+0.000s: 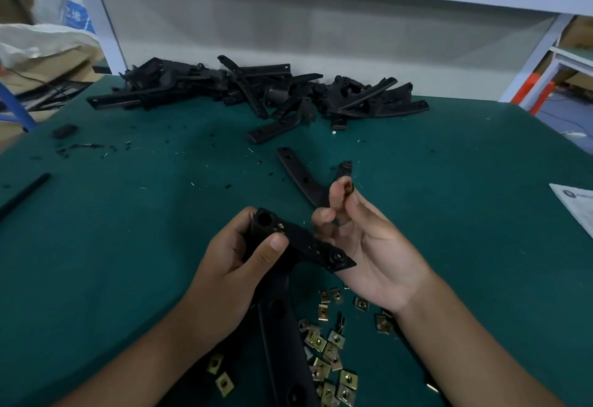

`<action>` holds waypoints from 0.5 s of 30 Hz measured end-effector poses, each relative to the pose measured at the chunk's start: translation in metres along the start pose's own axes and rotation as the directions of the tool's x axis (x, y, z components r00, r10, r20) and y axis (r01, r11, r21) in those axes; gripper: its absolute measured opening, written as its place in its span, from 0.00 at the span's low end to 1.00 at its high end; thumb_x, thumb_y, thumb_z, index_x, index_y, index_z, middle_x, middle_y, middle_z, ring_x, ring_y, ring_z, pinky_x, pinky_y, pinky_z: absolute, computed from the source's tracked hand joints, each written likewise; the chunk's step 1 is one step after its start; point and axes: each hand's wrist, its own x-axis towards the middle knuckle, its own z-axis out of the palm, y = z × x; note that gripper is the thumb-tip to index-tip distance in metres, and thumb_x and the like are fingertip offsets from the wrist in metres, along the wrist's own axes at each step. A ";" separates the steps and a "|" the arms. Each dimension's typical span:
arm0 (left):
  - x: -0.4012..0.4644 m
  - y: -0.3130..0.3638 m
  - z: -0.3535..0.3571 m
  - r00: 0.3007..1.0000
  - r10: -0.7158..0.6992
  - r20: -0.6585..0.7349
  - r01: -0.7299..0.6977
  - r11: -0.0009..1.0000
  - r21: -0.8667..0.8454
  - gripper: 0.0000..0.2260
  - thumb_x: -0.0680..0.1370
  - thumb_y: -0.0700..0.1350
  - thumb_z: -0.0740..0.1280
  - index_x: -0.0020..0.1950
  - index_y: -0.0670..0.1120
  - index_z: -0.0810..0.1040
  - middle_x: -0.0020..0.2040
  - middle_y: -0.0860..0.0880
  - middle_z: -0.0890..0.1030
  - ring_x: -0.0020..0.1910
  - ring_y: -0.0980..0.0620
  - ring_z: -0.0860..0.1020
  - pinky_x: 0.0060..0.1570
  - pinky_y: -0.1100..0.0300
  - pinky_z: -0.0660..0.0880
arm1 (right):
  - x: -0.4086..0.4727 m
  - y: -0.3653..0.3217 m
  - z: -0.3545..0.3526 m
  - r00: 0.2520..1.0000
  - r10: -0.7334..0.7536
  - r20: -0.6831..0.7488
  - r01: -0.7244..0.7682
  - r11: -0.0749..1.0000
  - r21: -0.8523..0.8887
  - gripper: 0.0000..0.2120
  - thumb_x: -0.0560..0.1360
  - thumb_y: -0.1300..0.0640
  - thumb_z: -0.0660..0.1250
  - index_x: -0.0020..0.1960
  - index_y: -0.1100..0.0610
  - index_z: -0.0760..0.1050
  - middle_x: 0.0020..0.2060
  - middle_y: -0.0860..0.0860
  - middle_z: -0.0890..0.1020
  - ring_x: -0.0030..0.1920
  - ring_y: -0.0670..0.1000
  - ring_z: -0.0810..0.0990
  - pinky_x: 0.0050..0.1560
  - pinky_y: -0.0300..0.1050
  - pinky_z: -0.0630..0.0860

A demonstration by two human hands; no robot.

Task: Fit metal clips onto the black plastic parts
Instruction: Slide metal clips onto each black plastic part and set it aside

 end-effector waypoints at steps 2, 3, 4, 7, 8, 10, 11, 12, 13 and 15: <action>-0.001 -0.002 0.000 1.000 0.001 0.013 -0.002 1.000 0.007 0.21 0.74 0.64 0.72 0.49 0.47 0.79 0.43 0.47 0.81 0.43 0.54 0.80 0.43 0.63 0.78 | -0.001 0.000 -0.001 1.000 0.016 0.024 -0.015 1.000 -0.022 0.12 0.66 0.51 0.82 0.48 0.46 0.84 0.46 0.41 0.84 0.45 0.43 0.81 0.46 0.41 0.72; -0.001 -0.002 0.000 1.000 -0.005 0.022 0.005 1.000 0.003 0.20 0.74 0.64 0.72 0.49 0.47 0.80 0.43 0.47 0.81 0.43 0.53 0.80 0.42 0.62 0.78 | -0.001 0.000 0.000 0.999 0.021 0.038 -0.020 0.999 -0.024 0.12 0.67 0.51 0.81 0.48 0.46 0.83 0.46 0.41 0.84 0.45 0.44 0.81 0.47 0.41 0.72; -0.001 -0.003 -0.001 1.000 -0.011 0.027 0.010 1.000 0.005 0.19 0.74 0.64 0.73 0.48 0.49 0.80 0.43 0.48 0.81 0.43 0.53 0.81 0.42 0.61 0.78 | -0.001 0.000 0.001 0.999 0.024 0.044 -0.023 0.999 -0.027 0.11 0.68 0.51 0.80 0.48 0.47 0.83 0.46 0.42 0.84 0.45 0.44 0.81 0.49 0.42 0.71; -0.001 -0.003 -0.001 0.999 -0.013 0.031 0.011 0.998 0.064 0.17 0.73 0.65 0.73 0.48 0.52 0.82 0.43 0.49 0.83 0.43 0.53 0.82 0.42 0.60 0.79 | 0.000 0.001 0.003 1.000 0.010 0.004 -0.009 0.989 -0.149 0.09 0.70 0.53 0.79 0.48 0.50 0.82 0.45 0.45 0.81 0.43 0.46 0.78 0.50 0.44 0.71; 0.000 -0.003 -0.001 0.999 -0.016 0.036 0.013 0.997 0.082 0.17 0.73 0.65 0.73 0.49 0.52 0.82 0.43 0.50 0.83 0.43 0.54 0.82 0.42 0.61 0.79 | 0.000 0.002 0.003 1.000 -0.008 -0.028 0.001 0.972 -0.236 0.06 0.72 0.54 0.78 0.47 0.50 0.82 0.43 0.46 0.81 0.43 0.46 0.78 0.48 0.43 0.74; -0.001 -0.003 0.000 0.998 -0.021 0.052 0.015 0.994 0.110 0.16 0.73 0.65 0.72 0.49 0.55 0.82 0.43 0.54 0.83 0.42 0.57 0.81 0.41 0.63 0.79 | 0.000 0.004 0.005 0.995 -0.052 -0.083 0.017 0.928 -0.373 0.03 0.74 0.57 0.72 0.46 0.50 0.84 0.39 0.47 0.81 0.40 0.46 0.80 0.45 0.41 0.79; -0.001 -0.003 0.001 0.998 -0.019 0.065 0.011 0.993 0.116 0.14 0.73 0.65 0.72 0.49 0.56 0.81 0.42 0.55 0.82 0.41 0.58 0.80 0.40 0.65 0.78 | -0.001 0.004 0.005 0.994 -0.065 -0.094 0.020 0.910 -0.414 0.05 0.74 0.58 0.71 0.47 0.50 0.84 0.38 0.47 0.82 0.39 0.45 0.81 0.44 0.40 0.80; -0.001 -0.004 0.001 0.997 -0.018 0.080 0.008 0.992 0.123 0.13 0.74 0.65 0.71 0.48 0.58 0.80 0.41 0.57 0.81 0.41 0.59 0.80 0.40 0.65 0.77 | -0.001 0.004 0.006 0.993 -0.069 -0.096 0.019 0.895 -0.446 0.06 0.74 0.58 0.71 0.48 0.50 0.85 0.37 0.47 0.82 0.38 0.45 0.82 0.42 0.39 0.80; -0.002 -0.004 0.001 0.995 -0.024 0.094 0.011 0.991 0.135 0.13 0.74 0.66 0.70 0.48 0.58 0.80 0.41 0.57 0.81 0.40 0.59 0.79 0.39 0.65 0.76 | -0.001 0.003 0.007 0.993 -0.064 -0.098 0.009 0.877 -0.480 0.06 0.74 0.58 0.71 0.48 0.50 0.85 0.37 0.46 0.82 0.38 0.45 0.82 0.41 0.39 0.80; -0.003 -0.006 0.000 0.991 -0.046 0.122 0.024 0.985 0.171 0.15 0.73 0.68 0.69 0.49 0.59 0.78 0.40 0.55 0.80 0.40 0.57 0.78 0.39 0.59 0.76 | -0.002 -0.001 0.008 0.993 -0.051 -0.104 -0.014 0.841 -0.541 0.05 0.73 0.57 0.71 0.46 0.49 0.85 0.36 0.46 0.82 0.37 0.44 0.81 0.41 0.39 0.78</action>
